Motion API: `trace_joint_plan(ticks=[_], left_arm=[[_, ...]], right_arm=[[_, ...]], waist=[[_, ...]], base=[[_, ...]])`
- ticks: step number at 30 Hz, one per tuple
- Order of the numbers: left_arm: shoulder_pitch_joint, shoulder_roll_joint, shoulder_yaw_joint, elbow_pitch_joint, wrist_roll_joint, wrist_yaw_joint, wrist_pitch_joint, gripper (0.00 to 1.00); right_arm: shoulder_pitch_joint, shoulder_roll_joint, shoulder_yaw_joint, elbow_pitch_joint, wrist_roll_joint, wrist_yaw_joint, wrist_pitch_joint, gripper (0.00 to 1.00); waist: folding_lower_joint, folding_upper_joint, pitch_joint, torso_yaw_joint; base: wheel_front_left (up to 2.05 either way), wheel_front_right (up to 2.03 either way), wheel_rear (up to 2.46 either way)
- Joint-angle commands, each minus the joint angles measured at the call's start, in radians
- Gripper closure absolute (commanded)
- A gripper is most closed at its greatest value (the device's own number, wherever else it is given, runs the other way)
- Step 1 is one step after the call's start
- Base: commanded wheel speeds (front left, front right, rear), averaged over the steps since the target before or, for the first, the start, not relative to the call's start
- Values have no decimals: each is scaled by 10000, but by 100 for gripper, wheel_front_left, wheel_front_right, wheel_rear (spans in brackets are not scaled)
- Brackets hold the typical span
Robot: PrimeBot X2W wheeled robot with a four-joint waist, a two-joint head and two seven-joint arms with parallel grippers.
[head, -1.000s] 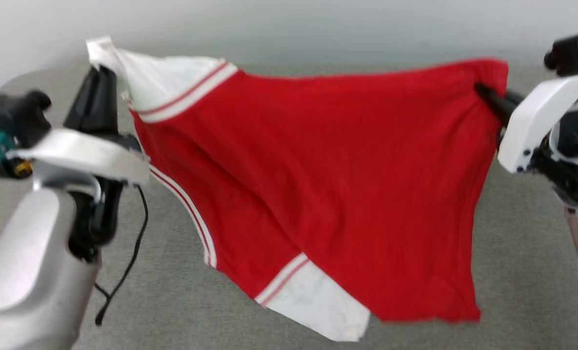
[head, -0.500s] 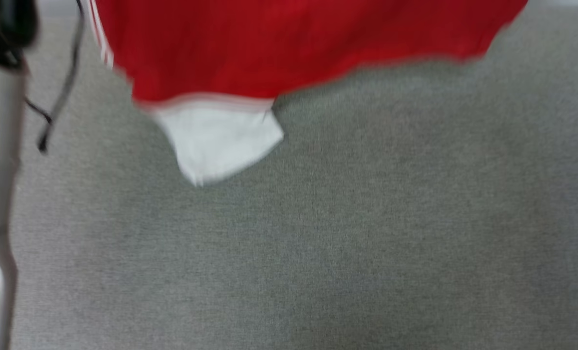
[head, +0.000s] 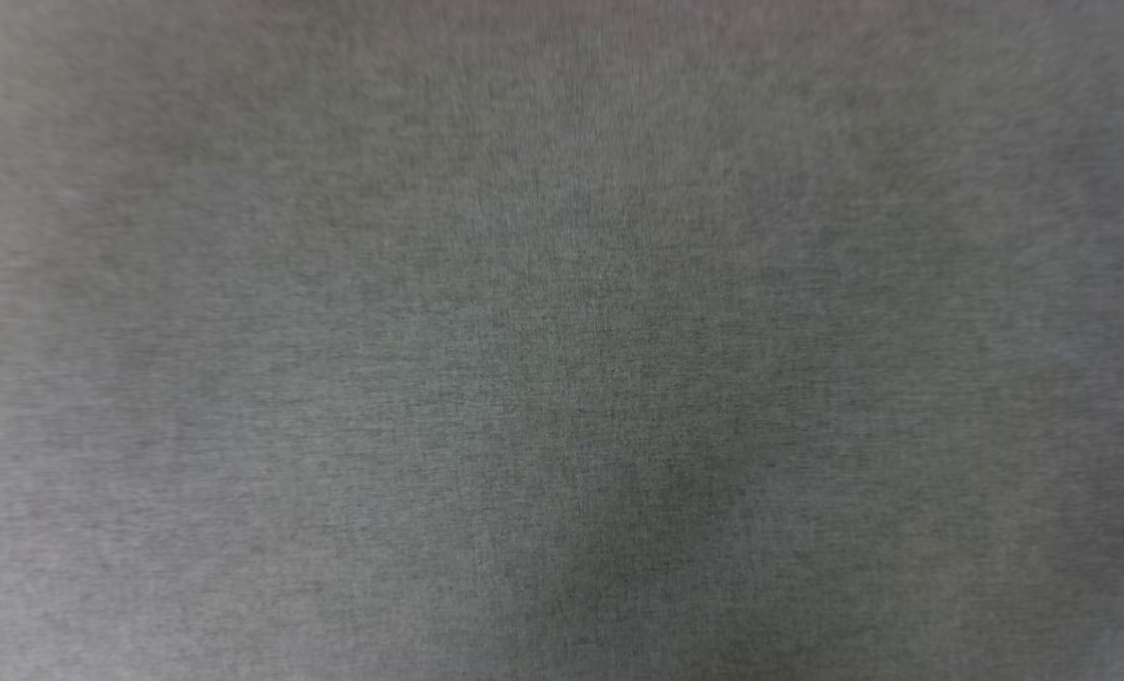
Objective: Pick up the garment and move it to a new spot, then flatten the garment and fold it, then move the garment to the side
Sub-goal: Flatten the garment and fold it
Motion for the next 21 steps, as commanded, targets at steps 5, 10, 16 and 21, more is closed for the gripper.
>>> trace_joint_plan(ticks=[5,10,16,21], left_arm=[[-80,-242,-152,519,-37,-87,-56,100],[346,-547,-236,1073,-257,-194,-161,100],[1396,-1003,-337,1754,-670,-536,-525,100],[3000,-1318,-325,2068,-1129,-737,-877,100]], right_arm=[[-602,-27,670,985,373,-7,-464,100],[-705,-19,1524,1910,878,-7,-856,100],[218,-274,2671,2615,1568,-7,-1264,100],[1889,-490,3562,2668,2109,-7,-1531,100]], waist=[[-2,0,1045,42],[-2,0,1262,160],[-2,0,933,356],[-2,0,82,415]], base=[[0,0,0],[0,0,0],[0,0,0],[0,0,0]])
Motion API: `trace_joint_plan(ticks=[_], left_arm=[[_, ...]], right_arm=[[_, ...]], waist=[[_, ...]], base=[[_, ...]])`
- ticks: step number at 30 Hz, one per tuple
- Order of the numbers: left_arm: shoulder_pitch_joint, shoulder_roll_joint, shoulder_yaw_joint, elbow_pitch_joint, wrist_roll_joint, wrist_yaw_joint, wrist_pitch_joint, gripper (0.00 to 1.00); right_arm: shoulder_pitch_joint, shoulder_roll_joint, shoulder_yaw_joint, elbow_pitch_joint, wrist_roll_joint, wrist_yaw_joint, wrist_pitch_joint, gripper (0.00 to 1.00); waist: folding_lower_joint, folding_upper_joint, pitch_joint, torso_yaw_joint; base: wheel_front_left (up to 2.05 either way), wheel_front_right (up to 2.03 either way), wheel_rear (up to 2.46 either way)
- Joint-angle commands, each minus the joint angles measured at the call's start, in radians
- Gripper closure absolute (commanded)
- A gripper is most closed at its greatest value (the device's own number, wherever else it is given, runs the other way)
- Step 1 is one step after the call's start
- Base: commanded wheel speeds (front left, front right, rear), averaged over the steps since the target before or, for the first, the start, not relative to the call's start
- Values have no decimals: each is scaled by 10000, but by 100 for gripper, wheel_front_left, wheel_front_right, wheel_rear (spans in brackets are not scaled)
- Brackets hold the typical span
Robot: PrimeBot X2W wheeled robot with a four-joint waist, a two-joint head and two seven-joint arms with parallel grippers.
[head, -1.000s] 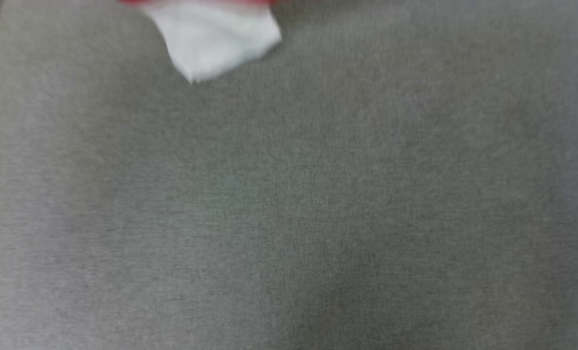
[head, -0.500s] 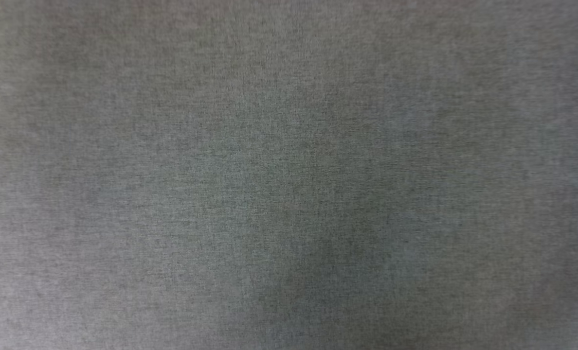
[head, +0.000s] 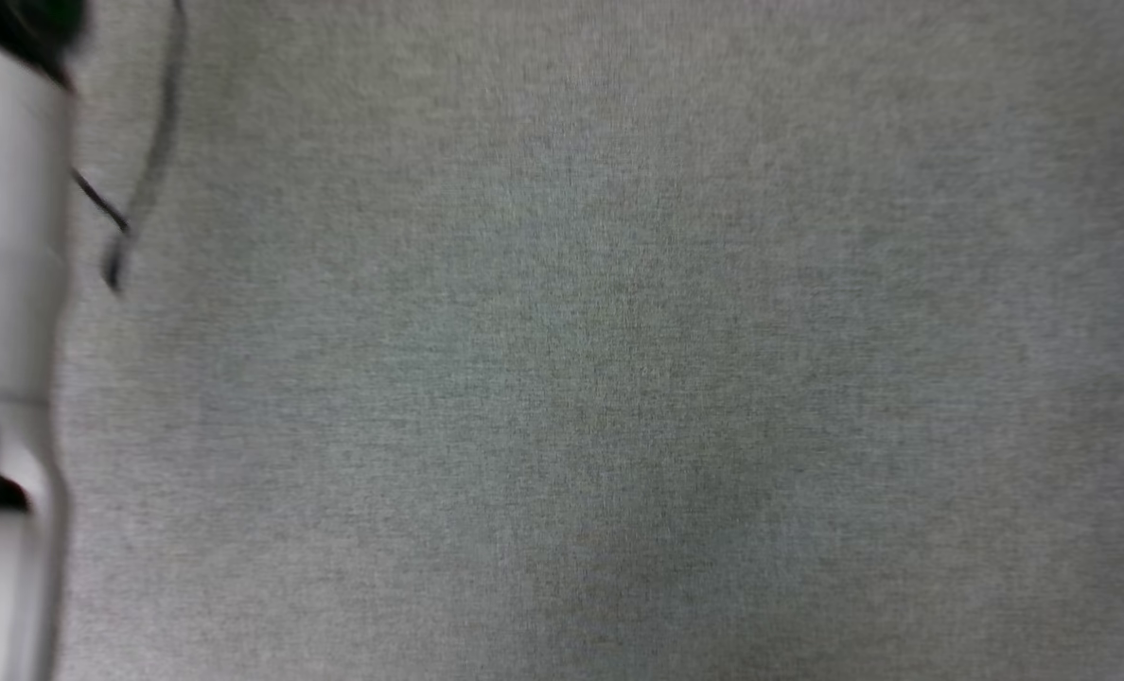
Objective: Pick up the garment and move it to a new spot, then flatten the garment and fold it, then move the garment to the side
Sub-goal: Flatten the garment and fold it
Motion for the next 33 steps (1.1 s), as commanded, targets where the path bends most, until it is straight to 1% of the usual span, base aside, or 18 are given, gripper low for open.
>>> trace_joint_plan(ticks=[1,5,7,10,13,18,21,24,29,33], left_arm=[[723,-215,32,-22,-210,-86,-129,100],[2480,-297,104,-315,-514,-148,-279,100],[3437,-288,163,-574,-595,-107,-339,100],[4917,-193,265,-1121,-661,7,-375,100],[6500,-129,429,-1850,-727,214,-405,100],[9144,-13,538,-3275,-833,728,-406,100],[10599,111,562,-4218,-948,1123,-245,100],[12006,200,655,-5253,-1089,1619,-56,100],[13977,334,740,-6904,-1262,2412,325,100],[15086,487,764,-8075,-1317,3002,732,100]], right_arm=[[696,-175,263,-100,86,-7,-191,100],[2516,-385,693,-515,411,-7,-416,100],[3413,-513,863,-782,498,-7,-499,100],[4691,-692,967,-1165,657,-7,-556,100],[5916,-867,915,-1563,751,-7,-554,100],[8012,-1149,545,-2320,761,-9,-403,100],[9304,-1255,165,-2888,708,-9,-224,100],[10576,-1242,-356,-3527,541,-9,-74,100],[12626,-985,-1454,-4564,59,-12,475,100],[14188,-627,-2567,-5490,-451,-12,1084,100]], waist=[[-1,0,-640,91],[-1,0,-1444,114],[-1,0,-1830,87],[-1,0,-2463,49],[-1,0,-3083,45],[-1,0,-4024,67],[-1,0,-4501,77],[-1,0,-4918,51],[-1,0,-5464,68],[-1,0,-5676,110]], base=[[0,0,0],[0,0,0],[0,0,0],[0,0,0],[0,0,0],[0,0,0],[0,0,0],[0,0,0],[0,0,0],[0,0,0]])
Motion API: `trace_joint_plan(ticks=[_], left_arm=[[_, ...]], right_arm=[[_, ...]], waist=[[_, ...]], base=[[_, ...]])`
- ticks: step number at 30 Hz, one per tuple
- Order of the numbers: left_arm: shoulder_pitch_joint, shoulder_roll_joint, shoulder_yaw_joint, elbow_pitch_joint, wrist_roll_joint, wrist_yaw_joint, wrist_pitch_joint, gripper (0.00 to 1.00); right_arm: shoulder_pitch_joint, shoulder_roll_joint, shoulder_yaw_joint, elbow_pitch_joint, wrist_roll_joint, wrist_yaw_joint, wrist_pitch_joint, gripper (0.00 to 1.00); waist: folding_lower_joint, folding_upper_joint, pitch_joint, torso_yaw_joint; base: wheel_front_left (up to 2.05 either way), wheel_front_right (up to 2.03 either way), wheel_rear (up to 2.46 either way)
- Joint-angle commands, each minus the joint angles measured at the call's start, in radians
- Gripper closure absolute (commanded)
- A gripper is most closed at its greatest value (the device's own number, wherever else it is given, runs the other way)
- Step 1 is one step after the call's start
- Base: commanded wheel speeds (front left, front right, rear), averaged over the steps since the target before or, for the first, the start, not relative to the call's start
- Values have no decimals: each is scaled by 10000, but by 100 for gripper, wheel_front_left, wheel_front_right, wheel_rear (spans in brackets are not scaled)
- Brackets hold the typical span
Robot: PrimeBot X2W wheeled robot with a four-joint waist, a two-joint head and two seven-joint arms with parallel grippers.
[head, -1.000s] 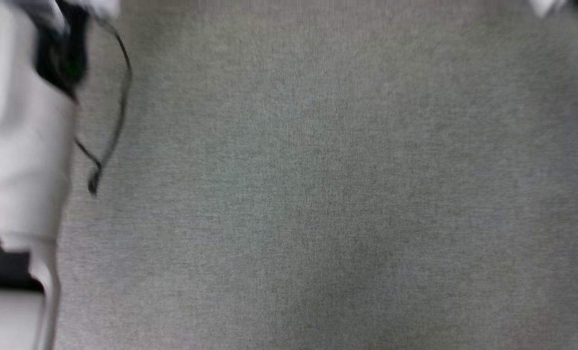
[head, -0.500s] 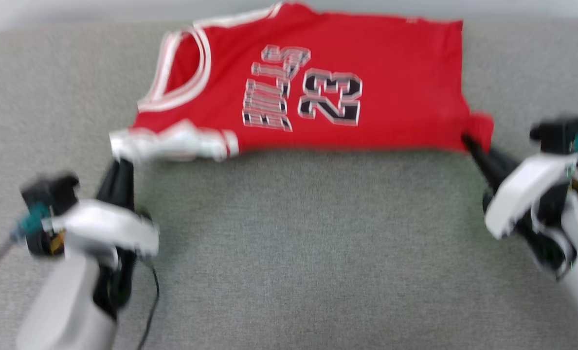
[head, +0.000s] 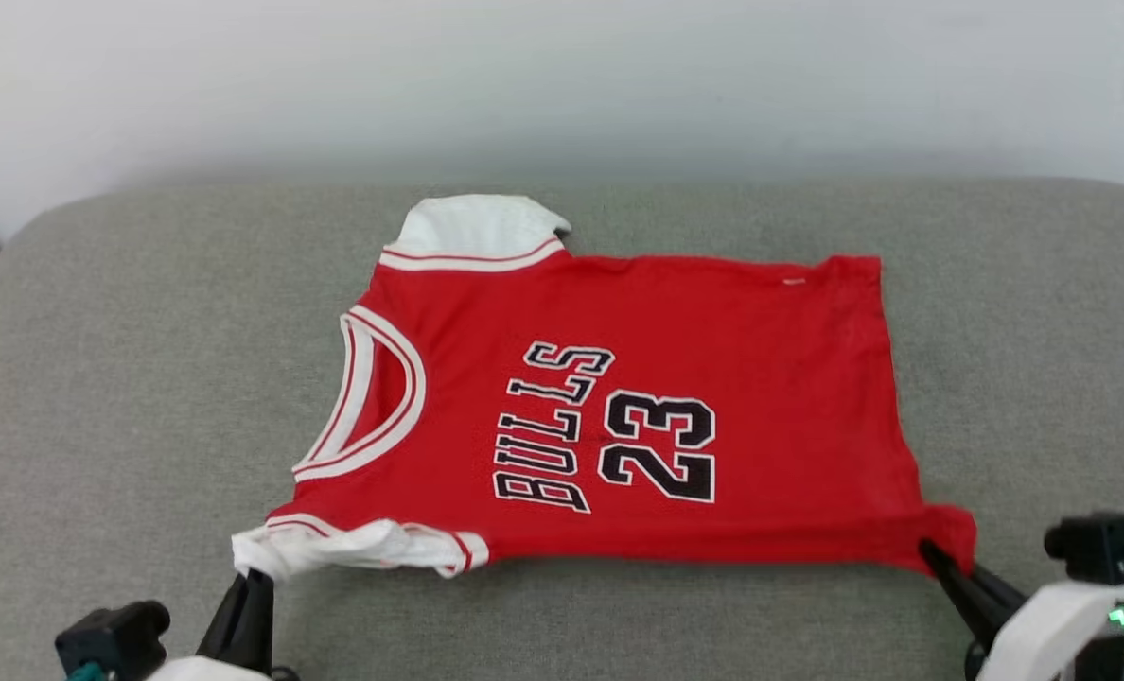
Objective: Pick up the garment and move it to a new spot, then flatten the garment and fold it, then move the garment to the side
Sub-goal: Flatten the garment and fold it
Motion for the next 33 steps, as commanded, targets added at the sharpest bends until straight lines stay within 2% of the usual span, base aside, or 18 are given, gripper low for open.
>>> trace_joint_plan(ticks=[1,6,13,21,30,31,32,33], left_arm=[[414,150,68,-459,-33,255,160,100],[666,308,57,-1309,5,527,486,100],[-937,379,-454,-703,87,-134,1017,100],[-2802,118,-765,907,83,-869,1128,100],[-3989,-296,-951,3120,-268,-1591,1224,100],[-4084,-317,-967,3314,-329,-1653,1284,100],[-4178,-367,-976,3536,-432,-1734,1366,69],[-4242,-409,-998,3723,-488,-1796,1430,53]], right_arm=[[666,206,-582,-435,-250,-18,287,100],[1623,839,-1764,-1605,-959,-18,1207,100],[1071,1475,-2151,-2252,-1694,-15,2341,100],[-67,1536,-1942,-1653,-2050,-13,2933,100],[-1058,1365,-1537,-468,-1977,-13,2519,100],[-1122,1355,-1476,-332,-1968,-13,2479,97],[-1195,1328,-1420,-202,-1966,-13,2415,76],[-1230,1318,-1381,-76,-1947,-16,2341,53]], waist=[[4,-1,-135,47],[4,-1,-137,67],[4,-1,370,90],[4,-1,1302,11],[4,-1,1994,-68],[4,-1,2039,-72],[4,-1,2071,-67],[4,-1,2089,-59]], base=[[0,0,0],[0,0,0],[0,0,0],[0,0,0],[0,0,0],[0,0,0],[0,0,0],[0,0,0]])
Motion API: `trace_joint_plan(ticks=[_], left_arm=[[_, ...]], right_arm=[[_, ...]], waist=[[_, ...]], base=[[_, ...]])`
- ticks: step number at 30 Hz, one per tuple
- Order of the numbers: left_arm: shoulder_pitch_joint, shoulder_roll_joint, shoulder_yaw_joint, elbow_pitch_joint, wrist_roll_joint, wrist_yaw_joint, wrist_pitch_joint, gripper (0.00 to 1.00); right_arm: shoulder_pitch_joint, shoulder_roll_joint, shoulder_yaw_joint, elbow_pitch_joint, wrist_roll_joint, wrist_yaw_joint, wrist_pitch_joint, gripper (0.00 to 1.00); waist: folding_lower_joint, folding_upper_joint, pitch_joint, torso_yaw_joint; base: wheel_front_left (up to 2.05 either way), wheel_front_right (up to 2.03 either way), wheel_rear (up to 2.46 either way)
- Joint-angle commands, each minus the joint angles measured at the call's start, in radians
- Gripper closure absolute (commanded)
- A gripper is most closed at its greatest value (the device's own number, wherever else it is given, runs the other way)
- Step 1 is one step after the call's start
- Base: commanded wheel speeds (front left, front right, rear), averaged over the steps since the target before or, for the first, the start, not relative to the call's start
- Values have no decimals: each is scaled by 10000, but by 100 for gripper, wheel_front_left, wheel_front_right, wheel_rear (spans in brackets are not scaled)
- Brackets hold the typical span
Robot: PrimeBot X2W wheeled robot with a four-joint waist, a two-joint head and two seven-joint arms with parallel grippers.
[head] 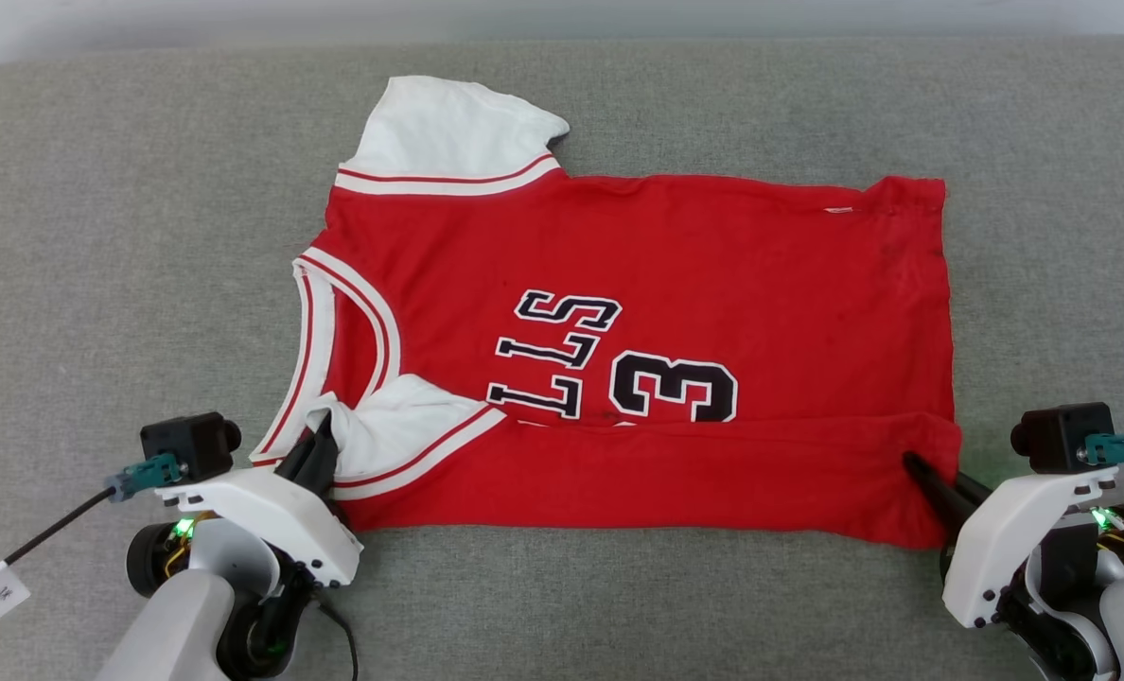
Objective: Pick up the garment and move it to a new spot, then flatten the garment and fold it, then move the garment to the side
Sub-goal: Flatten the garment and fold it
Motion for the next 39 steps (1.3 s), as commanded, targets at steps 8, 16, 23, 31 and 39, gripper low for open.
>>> trace_joint_plan(ticks=[8,16,23,31,39], left_arm=[[-401,55,110,843,-264,-269,94,0],[-57,1093,63,125,-386,-85,1461,0],[561,2414,-35,-1474,-788,292,3779,0],[1039,3145,-25,-2761,-1561,866,5754,0],[983,3082,13,-2317,-1882,1318,6311,0]], right_arm=[[-29,-304,206,-32,368,-11,-1554,0],[770,-444,-201,-1198,139,-11,-3044,0],[1399,28,-741,-2329,-347,-11,-3325,0],[1444,524,-865,-3176,-664,-11,-3053,0],[1190,742,-863,-3289,-635,-11,-2999,0]], waist=[[-1,0,-440,151],[-1,0,-1321,166],[-1,0,-1673,-58],[-1,0,-907,-505],[-1,0,67,-859]], base=[[0,0,0],[0,0,0],[0,0,0],[0,0,0],[0,0,0]])
